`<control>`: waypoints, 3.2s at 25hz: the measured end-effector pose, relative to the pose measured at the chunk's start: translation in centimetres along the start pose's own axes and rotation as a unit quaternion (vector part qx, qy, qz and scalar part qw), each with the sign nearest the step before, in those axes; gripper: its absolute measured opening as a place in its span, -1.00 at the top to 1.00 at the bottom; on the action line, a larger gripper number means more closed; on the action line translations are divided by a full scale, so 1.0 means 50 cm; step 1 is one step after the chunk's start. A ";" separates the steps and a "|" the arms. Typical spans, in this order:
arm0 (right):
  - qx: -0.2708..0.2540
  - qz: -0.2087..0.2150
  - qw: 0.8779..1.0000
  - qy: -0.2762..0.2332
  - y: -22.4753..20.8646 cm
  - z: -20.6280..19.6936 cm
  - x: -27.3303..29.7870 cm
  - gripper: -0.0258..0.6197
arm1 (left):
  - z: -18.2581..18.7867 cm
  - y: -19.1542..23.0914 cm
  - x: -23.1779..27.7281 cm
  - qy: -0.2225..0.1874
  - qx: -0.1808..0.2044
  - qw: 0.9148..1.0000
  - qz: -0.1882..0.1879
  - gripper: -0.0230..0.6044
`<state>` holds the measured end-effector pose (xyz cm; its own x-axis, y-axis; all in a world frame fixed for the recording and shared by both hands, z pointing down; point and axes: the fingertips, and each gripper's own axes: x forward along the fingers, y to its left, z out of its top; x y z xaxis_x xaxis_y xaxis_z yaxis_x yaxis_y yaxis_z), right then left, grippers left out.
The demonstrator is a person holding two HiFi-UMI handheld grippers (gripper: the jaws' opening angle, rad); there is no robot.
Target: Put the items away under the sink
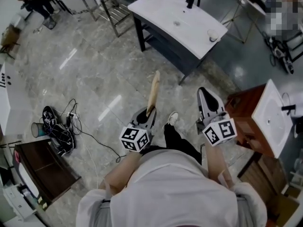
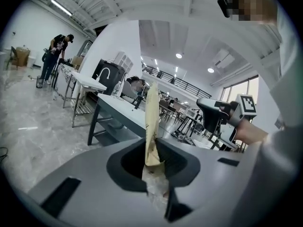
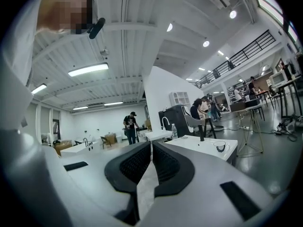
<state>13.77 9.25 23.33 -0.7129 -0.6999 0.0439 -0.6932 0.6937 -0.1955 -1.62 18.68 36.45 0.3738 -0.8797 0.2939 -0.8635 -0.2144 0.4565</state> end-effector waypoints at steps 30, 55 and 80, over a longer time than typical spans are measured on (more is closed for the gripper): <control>0.038 0.080 0.995 -0.042 -0.280 0.106 0.270 0.79 | 0.258 0.002 0.379 -0.028 0.066 0.996 0.049 0.77; -0.018 -0.102 0.994 0.041 -0.308 -0.009 0.477 0.79 | 0.276 0.358 0.552 0.068 0.044 0.996 -0.033 0.77; -0.023 -0.086 0.988 0.127 -0.327 -0.337 0.536 0.79 | -0.001 0.543 0.662 0.111 0.029 0.993 0.014 0.77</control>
<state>4.23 -18.00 44.21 -0.5838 -0.7467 0.3187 -0.8062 0.5796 -0.1188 -12.67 -16.24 58.64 0.4098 -0.7712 0.4871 -0.8899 -0.2208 0.3992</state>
